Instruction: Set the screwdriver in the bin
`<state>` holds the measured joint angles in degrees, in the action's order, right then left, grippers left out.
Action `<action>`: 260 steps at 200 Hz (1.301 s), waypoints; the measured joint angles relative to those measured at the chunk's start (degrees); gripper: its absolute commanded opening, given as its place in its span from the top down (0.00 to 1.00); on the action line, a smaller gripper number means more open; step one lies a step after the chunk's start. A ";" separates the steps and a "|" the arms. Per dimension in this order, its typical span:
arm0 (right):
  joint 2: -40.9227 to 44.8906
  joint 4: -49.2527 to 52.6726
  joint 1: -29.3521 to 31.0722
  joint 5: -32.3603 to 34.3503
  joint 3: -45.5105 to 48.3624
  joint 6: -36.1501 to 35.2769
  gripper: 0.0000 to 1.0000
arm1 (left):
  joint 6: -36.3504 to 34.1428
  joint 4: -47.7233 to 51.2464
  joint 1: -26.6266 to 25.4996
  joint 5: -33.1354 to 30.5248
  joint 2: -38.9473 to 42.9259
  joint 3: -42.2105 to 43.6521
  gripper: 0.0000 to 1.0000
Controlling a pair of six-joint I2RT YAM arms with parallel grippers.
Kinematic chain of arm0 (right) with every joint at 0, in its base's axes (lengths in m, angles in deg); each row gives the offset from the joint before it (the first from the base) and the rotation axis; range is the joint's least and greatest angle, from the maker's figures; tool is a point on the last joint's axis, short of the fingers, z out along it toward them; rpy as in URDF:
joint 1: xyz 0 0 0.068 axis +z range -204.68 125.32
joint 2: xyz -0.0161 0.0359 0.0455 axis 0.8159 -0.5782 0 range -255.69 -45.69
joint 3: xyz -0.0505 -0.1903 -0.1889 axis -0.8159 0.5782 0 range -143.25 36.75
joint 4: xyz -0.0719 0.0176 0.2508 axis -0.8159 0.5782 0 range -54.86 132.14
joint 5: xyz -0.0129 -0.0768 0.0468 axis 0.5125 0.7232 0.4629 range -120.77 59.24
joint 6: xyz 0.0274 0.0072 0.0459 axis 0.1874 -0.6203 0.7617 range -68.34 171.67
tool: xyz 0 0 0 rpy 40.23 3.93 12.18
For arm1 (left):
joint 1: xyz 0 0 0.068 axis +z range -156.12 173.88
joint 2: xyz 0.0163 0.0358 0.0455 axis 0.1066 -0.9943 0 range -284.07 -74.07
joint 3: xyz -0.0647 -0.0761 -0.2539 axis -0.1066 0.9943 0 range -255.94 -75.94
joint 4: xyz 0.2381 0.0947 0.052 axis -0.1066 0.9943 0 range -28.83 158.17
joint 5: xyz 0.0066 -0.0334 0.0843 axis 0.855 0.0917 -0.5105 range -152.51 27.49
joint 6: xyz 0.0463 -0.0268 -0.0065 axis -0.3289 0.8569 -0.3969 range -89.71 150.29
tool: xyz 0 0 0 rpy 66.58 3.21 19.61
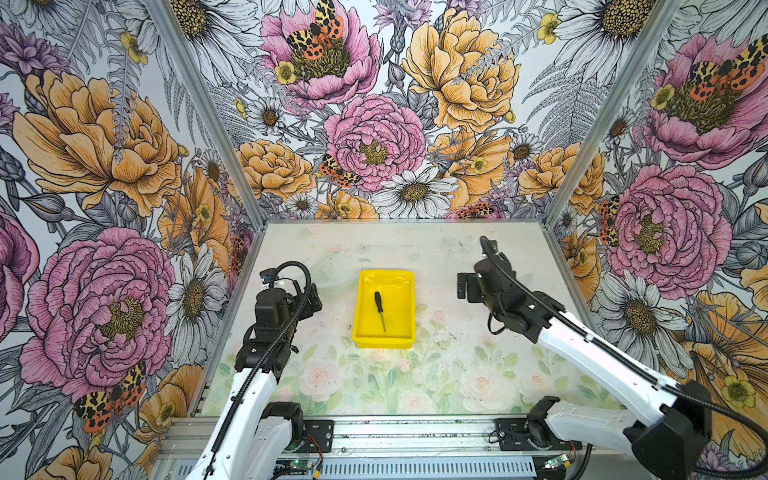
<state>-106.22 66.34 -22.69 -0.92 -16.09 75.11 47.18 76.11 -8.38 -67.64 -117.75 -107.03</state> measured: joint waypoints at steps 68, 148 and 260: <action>10.08 -17.11 -20.11 -0.39 21.90 -5.81 0.00 | -6.60 -12.46 2.67 -6.21 -6.19 8.33 0.01; -12.90 -61.27 -25.70 -11.65 34.75 -20.63 0.00 | -6.80 -39.34 4.02 -11.13 -24.13 13.14 0.01; -27.32 -78.20 -31.95 -15.17 30.56 -18.69 0.01 | -13.79 -67.89 2.43 -9.44 -44.96 12.31 0.01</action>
<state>-133.54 -11.86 -54.65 -16.09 14.46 56.42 33.39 8.22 -5.96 -77.08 -162.71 -94.73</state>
